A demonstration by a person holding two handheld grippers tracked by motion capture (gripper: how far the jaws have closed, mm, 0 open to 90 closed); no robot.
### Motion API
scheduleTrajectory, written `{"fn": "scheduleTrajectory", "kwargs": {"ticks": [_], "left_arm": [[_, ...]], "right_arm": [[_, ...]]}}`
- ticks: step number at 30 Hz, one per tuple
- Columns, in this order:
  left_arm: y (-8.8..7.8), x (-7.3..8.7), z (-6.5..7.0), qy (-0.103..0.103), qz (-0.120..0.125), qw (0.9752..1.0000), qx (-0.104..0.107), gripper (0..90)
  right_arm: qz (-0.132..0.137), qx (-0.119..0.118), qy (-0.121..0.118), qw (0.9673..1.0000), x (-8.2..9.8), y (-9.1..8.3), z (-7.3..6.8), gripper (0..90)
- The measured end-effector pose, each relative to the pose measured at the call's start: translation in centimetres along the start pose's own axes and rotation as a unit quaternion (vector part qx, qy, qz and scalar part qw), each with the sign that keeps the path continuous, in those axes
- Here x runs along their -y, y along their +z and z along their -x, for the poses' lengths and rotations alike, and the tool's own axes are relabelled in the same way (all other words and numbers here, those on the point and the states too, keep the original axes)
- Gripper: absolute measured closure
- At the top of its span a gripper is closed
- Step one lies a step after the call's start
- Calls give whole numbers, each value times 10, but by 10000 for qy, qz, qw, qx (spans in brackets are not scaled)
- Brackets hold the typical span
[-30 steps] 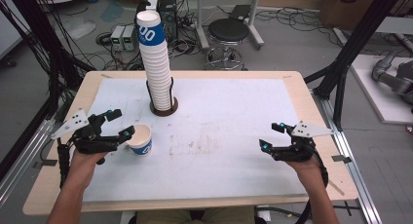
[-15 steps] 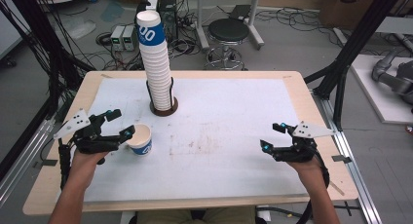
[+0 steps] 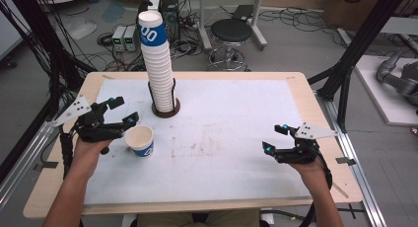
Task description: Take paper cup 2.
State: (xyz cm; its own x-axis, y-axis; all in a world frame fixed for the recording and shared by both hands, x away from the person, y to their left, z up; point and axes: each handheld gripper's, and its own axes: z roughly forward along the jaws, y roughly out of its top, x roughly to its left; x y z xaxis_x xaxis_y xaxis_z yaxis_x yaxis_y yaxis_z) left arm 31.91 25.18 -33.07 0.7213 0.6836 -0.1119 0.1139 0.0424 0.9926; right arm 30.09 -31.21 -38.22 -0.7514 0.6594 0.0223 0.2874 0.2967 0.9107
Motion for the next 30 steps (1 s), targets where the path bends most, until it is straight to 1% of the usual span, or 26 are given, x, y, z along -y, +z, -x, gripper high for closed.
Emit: {"fn": "scheduleTrajectory", "kwargs": {"ticks": [5,6,8,10,13,15,17,19,21,24,26,28,29,30], "left_arm": [[14,-22,-9,-52,82,9999,-48,155],[16,-26,-11,-37,92,9999,-49,155],[22,-34,-13,21,145,9998,-128,155],[28,-42,-16,42,145,9998,-159,155],[36,-53,-20,103,97,9998,-173,155],[41,-59,-23,64,91,9998,-153,155],[46,-65,-26,108,14,9997,-202,155],[50,-70,-27,89,12,9998,-175,155],[54,-75,-29,146,-72,9997,-185,155],[59,-83,-31,178,-71,9996,-194,155],[62,-89,-34,198,-123,9993,-275,155],[65,-95,-38,155,-94,9995,-257,155],[67,-98,-39,137,-130,9994,-294,155],[70,-100,-41,106,-120,9995,-280,155]], "right_arm": [[3,-36,5,10000,-1,2,1,205],[-3,-39,9,10000,-1,2,1,205],[1,-51,0,10000,-2,2,1,205],[-7,-65,15,10000,-2,2,0,205],[-17,-98,12,10000,-2,3,1,205],[-3,-129,15,9999,-2,3,1,205],[4,-125,29,9999,-3,3,1,206],[6,-126,14,9999,-3,2,1,205],[8,-128,26,9999,-3,2,1,205],[6,-131,33,9999,-3,2,2,205],[15,-130,25,9999,-3,2,2,205],[14,-153,18,9999,-3,2,2,205],[13,-162,21,9999,-4,3,1,205],[22,-170,0,9999,-4,3,1,205]]}}
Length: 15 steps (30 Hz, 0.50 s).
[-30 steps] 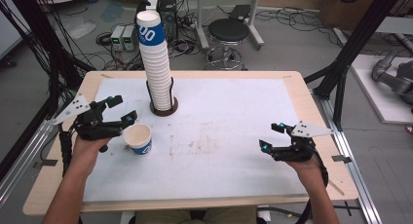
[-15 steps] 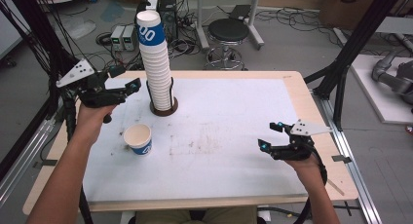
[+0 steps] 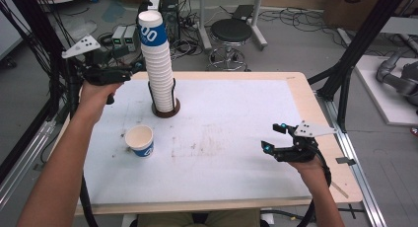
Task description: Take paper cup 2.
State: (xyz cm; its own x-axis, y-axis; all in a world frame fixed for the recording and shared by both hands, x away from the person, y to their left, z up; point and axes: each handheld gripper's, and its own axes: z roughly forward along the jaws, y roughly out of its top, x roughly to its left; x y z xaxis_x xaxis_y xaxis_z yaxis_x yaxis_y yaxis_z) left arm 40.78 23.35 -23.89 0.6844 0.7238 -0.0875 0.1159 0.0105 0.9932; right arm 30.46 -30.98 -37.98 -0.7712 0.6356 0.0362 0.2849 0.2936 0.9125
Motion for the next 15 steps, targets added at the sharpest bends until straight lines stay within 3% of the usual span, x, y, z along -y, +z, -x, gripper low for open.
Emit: {"fn": "scheduleTrajectory", "kwargs": {"ticks": [2,9,11,15], "left_arm": [[4,-5,-3,-19,43,10000,71,155],[22,-26,-12,6,-75,9999,-97,155],[28,-29,-14,8,-71,10000,-64,155],[39,-34,-16,-3,-187,9996,-191,155]], "right_arm": [[3,-10,-2,10000,0,0,0,205],[15,-37,11,10000,-1,0,-1,205],[10,-52,-1,10000,-1,0,-1,205],[16,-49,-3,10000,-1,0,-1,205]]}}
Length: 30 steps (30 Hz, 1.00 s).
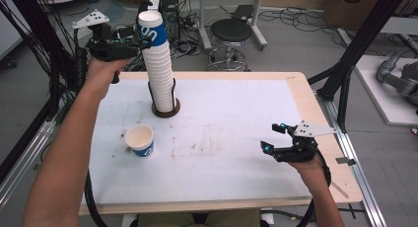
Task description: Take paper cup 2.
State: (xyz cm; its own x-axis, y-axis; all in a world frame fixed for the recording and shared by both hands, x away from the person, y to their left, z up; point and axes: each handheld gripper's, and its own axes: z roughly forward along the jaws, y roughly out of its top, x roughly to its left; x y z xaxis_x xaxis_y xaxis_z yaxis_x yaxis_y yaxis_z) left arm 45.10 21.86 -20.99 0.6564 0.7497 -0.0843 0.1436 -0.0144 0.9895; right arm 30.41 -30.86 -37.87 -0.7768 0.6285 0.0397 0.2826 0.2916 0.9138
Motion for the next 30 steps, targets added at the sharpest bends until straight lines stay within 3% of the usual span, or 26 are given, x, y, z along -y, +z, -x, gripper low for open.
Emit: {"fn": "scheduleTrajectory", "kwargs": {"ticks": [12,20,26,30], "left_arm": [[23,-15,-7,-50,-141,9997,-169,155],[34,-17,-7,15,-203,9997,-139,160],[37,-16,-8,16,-169,9998,-116,253],[36,-18,-8,70,-174,9997,-133,265]], "right_arm": [[-9,-39,19,10000,2,-1,0,205],[-13,-50,32,10000,3,-1,1,205],[-18,-52,41,10000,4,-1,2,205],[-14,-54,58,10000,4,-2,2,205]]}}
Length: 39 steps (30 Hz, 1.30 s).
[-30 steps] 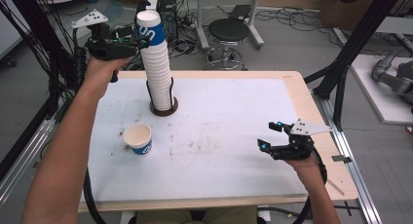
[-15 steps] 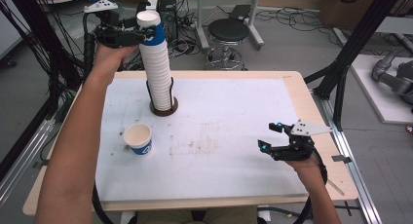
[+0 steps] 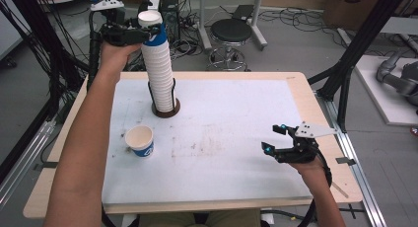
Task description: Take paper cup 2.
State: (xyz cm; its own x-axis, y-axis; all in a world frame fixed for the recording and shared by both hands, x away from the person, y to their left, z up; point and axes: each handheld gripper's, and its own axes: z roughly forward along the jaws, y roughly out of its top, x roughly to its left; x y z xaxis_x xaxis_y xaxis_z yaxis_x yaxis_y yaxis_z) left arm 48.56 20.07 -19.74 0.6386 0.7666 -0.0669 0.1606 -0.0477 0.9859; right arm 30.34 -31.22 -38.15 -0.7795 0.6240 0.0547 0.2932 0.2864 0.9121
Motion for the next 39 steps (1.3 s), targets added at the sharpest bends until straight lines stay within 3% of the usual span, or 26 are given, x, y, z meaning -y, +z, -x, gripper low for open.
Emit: {"fn": "scheduleTrajectory", "kwargs": {"ticks": [5,21,27,39], "left_arm": [[-1,-2,1,90,-9,10000,27,272],[-15,-29,8,86,427,9990,10,284],[-26,-36,8,-56,660,9978,-31,286],[-56,-54,12,41,957,9954,-29,288]], "right_arm": [[1,-3,5,10000,0,0,0,205],[-21,-19,-3,10000,0,2,-1,205],[-13,-17,11,10000,0,2,-1,205],[-44,-20,14,10000,0,3,-2,205]]}}
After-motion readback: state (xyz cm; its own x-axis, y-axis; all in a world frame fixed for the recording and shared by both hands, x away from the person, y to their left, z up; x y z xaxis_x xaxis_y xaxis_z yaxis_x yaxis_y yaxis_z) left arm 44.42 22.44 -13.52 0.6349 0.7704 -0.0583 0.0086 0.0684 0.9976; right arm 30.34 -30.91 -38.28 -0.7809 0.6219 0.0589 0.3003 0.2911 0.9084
